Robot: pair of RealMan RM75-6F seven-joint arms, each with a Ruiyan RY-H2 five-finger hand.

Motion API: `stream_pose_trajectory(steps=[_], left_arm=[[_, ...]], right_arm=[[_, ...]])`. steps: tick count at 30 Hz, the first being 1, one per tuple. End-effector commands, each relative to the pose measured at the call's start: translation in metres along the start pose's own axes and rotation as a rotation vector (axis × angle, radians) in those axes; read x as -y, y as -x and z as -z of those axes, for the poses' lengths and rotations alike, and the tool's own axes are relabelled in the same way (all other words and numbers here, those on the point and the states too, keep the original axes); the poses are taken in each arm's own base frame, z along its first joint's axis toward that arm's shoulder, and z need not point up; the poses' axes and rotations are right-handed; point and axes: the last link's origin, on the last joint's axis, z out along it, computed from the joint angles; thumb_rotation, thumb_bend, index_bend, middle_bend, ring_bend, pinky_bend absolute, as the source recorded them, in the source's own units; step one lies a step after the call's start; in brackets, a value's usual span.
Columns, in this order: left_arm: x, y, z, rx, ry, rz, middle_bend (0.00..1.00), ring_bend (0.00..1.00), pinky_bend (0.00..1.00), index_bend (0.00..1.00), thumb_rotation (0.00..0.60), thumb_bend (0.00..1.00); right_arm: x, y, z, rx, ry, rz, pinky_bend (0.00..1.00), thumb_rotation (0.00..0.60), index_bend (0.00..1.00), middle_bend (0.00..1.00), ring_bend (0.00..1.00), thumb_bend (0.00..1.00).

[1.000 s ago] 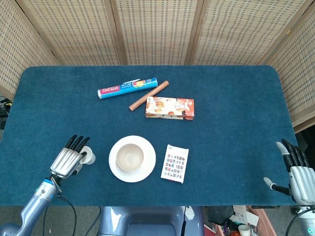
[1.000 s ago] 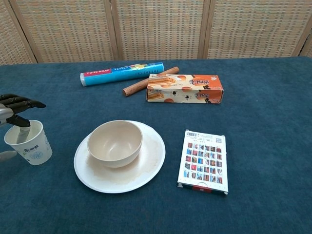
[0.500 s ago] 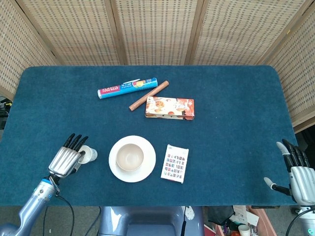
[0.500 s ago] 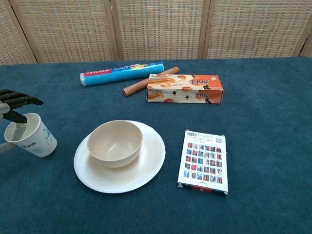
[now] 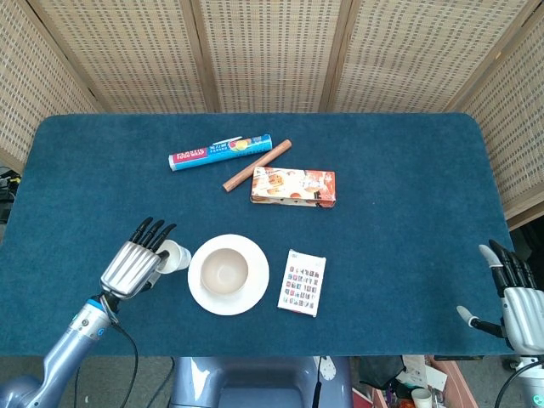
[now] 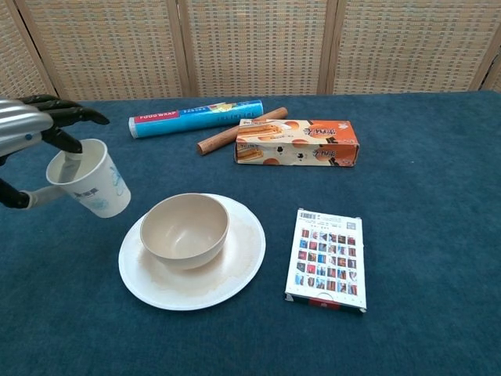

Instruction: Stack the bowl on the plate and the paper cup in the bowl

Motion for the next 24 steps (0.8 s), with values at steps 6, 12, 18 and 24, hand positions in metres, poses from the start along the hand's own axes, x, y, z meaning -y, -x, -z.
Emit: stream_pose_trajectory(steps=[6, 12, 18, 24], left_arm=[[-0.037, -0.039, -0.026, -0.003, 0.087, -0.030, 0.07, 0.00, 0.01, 0.60, 0.600, 0.42], [-0.057, -0.039, -0.038, 0.037, 0.110, -0.039, 0.07, 0.00, 0.01, 0.60, 0.600, 0.42], [-0.070, -0.034, -0.045, 0.060, 0.123, -0.064, 0.07, 0.00, 0.01, 0.60, 0.600, 0.42], [-0.080, -0.026, -0.049, 0.085, 0.136, -0.079, 0.07, 0.00, 0.01, 0.60, 0.600, 0.42]], right_arm=[[-0.003, -0.002, 0.000, -0.003, 0.005, -0.010, 0.00, 0.600, 0.00, 0.00, 0.00, 0.15], [-0.004, -0.004, 0.000, -0.008, 0.004, -0.021, 0.00, 0.600, 0.00, 0.00, 0.00, 0.15], [-0.005, -0.005, 0.000, -0.010, 0.007, -0.029, 0.00, 0.600, 0.00, 0.00, 0.00, 0.15], [-0.006, -0.005, 0.000, -0.010, 0.007, -0.032, 0.00, 0.600, 0.00, 0.00, 0.00, 0.15]])
